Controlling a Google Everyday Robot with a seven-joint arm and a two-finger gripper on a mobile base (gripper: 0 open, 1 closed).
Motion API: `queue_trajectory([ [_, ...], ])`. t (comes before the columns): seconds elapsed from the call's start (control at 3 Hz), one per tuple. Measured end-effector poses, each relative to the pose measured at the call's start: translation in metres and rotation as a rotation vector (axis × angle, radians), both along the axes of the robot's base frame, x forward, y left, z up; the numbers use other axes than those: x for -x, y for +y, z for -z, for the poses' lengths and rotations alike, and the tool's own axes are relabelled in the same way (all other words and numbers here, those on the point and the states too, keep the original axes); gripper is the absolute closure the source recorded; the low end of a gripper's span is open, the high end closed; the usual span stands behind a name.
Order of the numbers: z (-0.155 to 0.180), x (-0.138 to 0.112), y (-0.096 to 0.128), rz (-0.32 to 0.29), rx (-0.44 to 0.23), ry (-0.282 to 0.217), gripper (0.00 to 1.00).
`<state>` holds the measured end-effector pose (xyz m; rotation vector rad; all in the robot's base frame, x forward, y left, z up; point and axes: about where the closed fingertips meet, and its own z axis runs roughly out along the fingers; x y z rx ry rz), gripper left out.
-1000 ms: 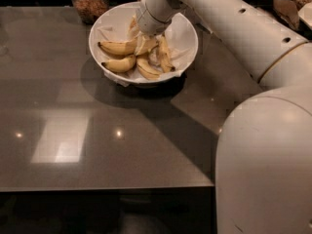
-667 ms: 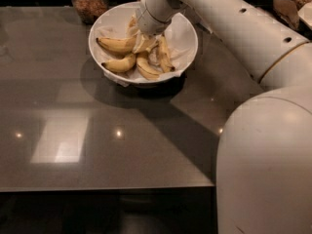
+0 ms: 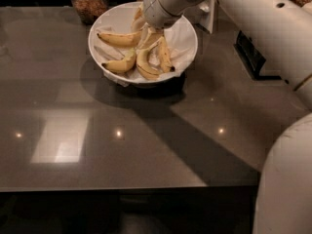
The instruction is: Pick banana from white bowl
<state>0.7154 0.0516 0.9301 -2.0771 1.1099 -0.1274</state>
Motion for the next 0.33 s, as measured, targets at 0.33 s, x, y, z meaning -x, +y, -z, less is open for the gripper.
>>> queue_trajectory([
  [0.33, -0.0283, 0.0311, -0.0170, -0.032, -0.068, -0.004, 1.00],
])
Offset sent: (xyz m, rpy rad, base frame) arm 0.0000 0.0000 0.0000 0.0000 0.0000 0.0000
